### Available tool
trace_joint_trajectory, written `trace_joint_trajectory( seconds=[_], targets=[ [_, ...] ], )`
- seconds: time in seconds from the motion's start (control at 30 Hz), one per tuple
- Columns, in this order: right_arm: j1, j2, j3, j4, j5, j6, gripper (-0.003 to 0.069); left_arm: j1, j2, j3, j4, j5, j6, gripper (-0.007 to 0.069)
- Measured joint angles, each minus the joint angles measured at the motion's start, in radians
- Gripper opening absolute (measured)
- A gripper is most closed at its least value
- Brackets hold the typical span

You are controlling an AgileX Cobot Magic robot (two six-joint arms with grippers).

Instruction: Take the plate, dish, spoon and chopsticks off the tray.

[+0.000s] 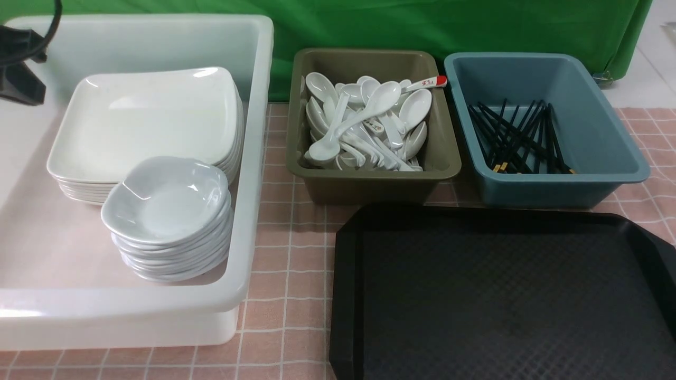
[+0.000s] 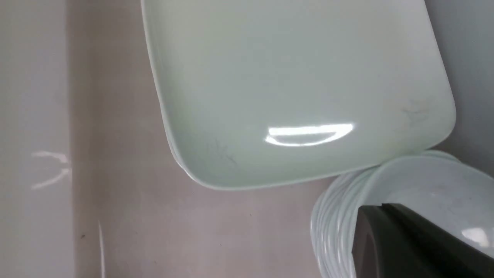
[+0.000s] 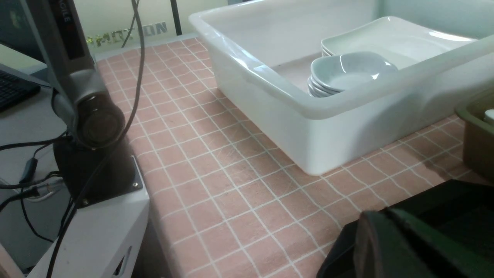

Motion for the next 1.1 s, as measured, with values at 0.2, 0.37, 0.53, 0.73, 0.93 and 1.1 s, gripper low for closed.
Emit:
trace_joint_trajectory(
  seconds=[0.2, 0.37, 0.53, 0.73, 0.93, 1.1],
  targets=[
    [0.0, -0.003, 0.003, 0.001, 0.0, -0.001, 0.0083, 0.0, -0.002, 0.0, 0.005, 0.102, -0.034, -0.0001],
    [-0.052, -0.01, 0.038, 0.002, -0.007, -0.001, 0.0097, 0.0, -0.007, 0.0, 0.004, 0.106, -0.065, -0.0001],
    [-0.28, -0.052, 0.143, 0.001, -0.009, -0.001, 0.0111, 0.0, -0.007, 0.0, 0.004, 0.107, -0.072, -0.0001],
    [-0.663, -0.202, 0.327, -0.002, -0.01, -0.001, 0.0121, 0.0, -0.007, 0.0, 0.028, 0.109, -0.072, -0.0001],
    [-1.011, -0.333, 0.504, -0.004, -0.017, -0.001, 0.0132, 0.0, -0.009, 0.0, 0.028, 0.109, -0.072, -0.0001],
    [-1.171, -0.399, 0.518, -0.005, -0.091, 0.0, 0.0147, 0.0, -0.008, 0.0, 0.009, 0.11, -0.072, -0.0001]
  ],
)
